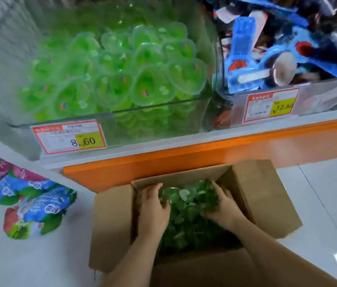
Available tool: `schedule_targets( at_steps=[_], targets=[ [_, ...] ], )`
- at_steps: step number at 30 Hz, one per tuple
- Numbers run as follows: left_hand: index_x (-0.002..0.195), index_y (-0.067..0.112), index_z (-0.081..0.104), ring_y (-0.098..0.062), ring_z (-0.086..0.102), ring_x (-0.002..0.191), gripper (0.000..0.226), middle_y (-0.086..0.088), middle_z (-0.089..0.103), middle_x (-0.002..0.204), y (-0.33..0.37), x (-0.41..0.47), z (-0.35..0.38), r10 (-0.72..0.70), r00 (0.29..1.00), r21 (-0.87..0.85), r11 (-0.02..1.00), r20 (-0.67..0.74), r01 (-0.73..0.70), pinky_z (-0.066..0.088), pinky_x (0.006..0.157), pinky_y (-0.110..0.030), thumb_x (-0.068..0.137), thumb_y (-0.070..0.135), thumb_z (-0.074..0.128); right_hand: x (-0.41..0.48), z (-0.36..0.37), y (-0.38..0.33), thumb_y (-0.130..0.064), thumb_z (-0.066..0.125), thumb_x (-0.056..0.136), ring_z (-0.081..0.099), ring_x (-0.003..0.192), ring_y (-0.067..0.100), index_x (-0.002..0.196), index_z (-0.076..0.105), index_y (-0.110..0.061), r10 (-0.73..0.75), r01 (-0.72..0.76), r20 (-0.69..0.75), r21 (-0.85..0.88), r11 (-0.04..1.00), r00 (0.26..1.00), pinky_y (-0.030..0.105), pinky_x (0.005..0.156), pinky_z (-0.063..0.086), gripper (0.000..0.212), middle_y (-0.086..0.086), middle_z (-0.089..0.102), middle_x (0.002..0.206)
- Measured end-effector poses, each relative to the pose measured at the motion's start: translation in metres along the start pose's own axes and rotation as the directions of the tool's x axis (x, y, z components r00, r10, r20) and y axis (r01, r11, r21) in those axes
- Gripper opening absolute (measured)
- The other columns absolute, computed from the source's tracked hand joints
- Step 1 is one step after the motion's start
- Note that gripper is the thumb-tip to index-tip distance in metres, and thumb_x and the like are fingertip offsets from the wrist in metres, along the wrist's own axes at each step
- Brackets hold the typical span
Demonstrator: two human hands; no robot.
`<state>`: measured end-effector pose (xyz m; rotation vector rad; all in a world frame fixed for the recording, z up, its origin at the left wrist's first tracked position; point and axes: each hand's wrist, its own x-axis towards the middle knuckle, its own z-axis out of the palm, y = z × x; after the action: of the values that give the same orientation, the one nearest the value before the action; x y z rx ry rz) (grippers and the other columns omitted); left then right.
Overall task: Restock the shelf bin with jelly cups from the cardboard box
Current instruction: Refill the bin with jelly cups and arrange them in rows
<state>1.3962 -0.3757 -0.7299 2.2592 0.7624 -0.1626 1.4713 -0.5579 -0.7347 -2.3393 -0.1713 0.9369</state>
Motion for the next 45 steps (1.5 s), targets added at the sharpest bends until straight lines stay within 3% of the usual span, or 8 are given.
schedule_targets(
  at_steps=[8,15,21,28,31,35,39,45],
  targets=[
    [0.144,0.033,0.031,-0.024,0.018,0.141,0.063,-0.005,0.015,0.153,-0.017,0.023,0.032,-0.114,0.992,0.126,0.986,0.049,0.107,0.029,0.109,-0.031,0.089,0.035,0.061,0.041,0.010,0.008,-0.032,0.079,0.072,0.007,0.144,0.024,0.148,0.014,-0.036,0.093,-0.091,-0.025,0.091,0.992,0.995,0.045,0.117,0.013,0.100,-0.004,0.006,0.156],
    [0.139,0.025,0.034,-0.028,0.052,0.114,0.072,-0.010,0.006,0.150,-0.021,0.021,0.045,-0.207,0.978,0.000,0.978,-0.006,0.207,0.045,0.080,-0.028,0.079,0.034,0.074,0.041,0.007,0.011,-0.024,0.080,0.072,0.023,0.138,0.024,0.146,0.024,-0.029,0.068,-0.062,-0.039,0.130,0.990,0.997,0.039,0.113,0.025,0.093,0.000,0.021,0.147],
    [0.143,0.025,0.030,-0.024,0.039,0.130,0.081,-0.007,0.029,0.143,-0.024,0.020,0.049,-0.165,0.981,-0.141,0.974,0.102,0.178,0.036,0.100,-0.028,0.077,0.023,0.076,0.037,0.029,0.008,-0.030,0.079,0.073,0.028,0.135,0.025,0.144,0.028,-0.030,0.112,-0.062,-0.220,0.222,0.973,0.969,0.044,0.112,0.029,0.088,0.000,0.029,0.146],
    [0.139,0.035,0.038,-0.027,0.030,0.138,0.067,-0.005,0.007,0.154,-0.016,0.046,0.041,-0.162,0.937,0.075,0.986,0.308,0.146,0.035,0.106,-0.034,0.082,0.033,0.071,0.068,0.013,-0.001,-0.023,0.079,0.073,0.045,0.123,0.027,0.127,0.035,-0.027,0.234,-0.232,0.017,0.235,0.944,0.972,0.042,0.102,0.041,0.070,0.006,0.047,0.131],
    [0.134,0.031,0.043,-0.028,0.037,0.130,0.062,-0.008,0.024,0.146,-0.010,0.053,0.042,-0.205,0.931,0.095,0.978,0.301,0.185,0.038,0.102,-0.035,0.080,0.036,0.072,0.073,0.003,0.000,-0.022,0.080,0.072,0.048,0.113,0.023,0.117,0.040,-0.026,0.212,-0.224,0.081,0.194,0.955,0.974,0.036,0.093,0.044,0.061,0.006,0.048,0.124],
    [0.125,0.025,0.047,-0.021,0.050,0.118,0.060,-0.002,0.051,0.126,-0.023,0.045,0.047,-0.164,0.959,-0.069,0.980,0.232,0.185,0.044,0.092,-0.032,0.075,0.034,0.078,0.066,0.002,0.011,-0.025,0.081,0.071,0.035,0.130,0.027,0.138,0.034,-0.032,0.104,-0.111,0.165,0.029,0.993,0.981,0.038,0.107,0.036,0.081,0.006,0.031,0.141],
    [0.137,0.024,0.035,-0.021,0.049,0.122,0.080,0.000,0.050,0.131,-0.022,0.046,0.050,-0.203,0.935,-0.122,0.961,0.290,0.247,0.043,0.093,-0.032,0.072,0.038,0.079,0.071,0.002,0.014,-0.026,0.081,0.070,0.035,0.128,0.028,0.133,0.035,-0.034,0.065,-0.068,0.191,0.005,0.998,0.979,0.039,0.107,0.036,0.078,0.006,0.032,0.136],
    [0.121,0.031,0.041,-0.009,0.050,0.095,0.058,0.014,0.048,0.102,-0.019,0.058,0.043,-0.208,0.858,-0.167,0.934,0.470,0.317,0.040,0.076,-0.023,0.076,0.035,0.077,0.073,0.026,0.006,-0.039,0.083,0.063,0.035,0.131,0.025,0.137,0.031,-0.037,0.068,-0.073,0.168,0.027,0.997,0.983,0.044,0.108,0.035,0.091,0.003,0.040,0.139]
  ],
)
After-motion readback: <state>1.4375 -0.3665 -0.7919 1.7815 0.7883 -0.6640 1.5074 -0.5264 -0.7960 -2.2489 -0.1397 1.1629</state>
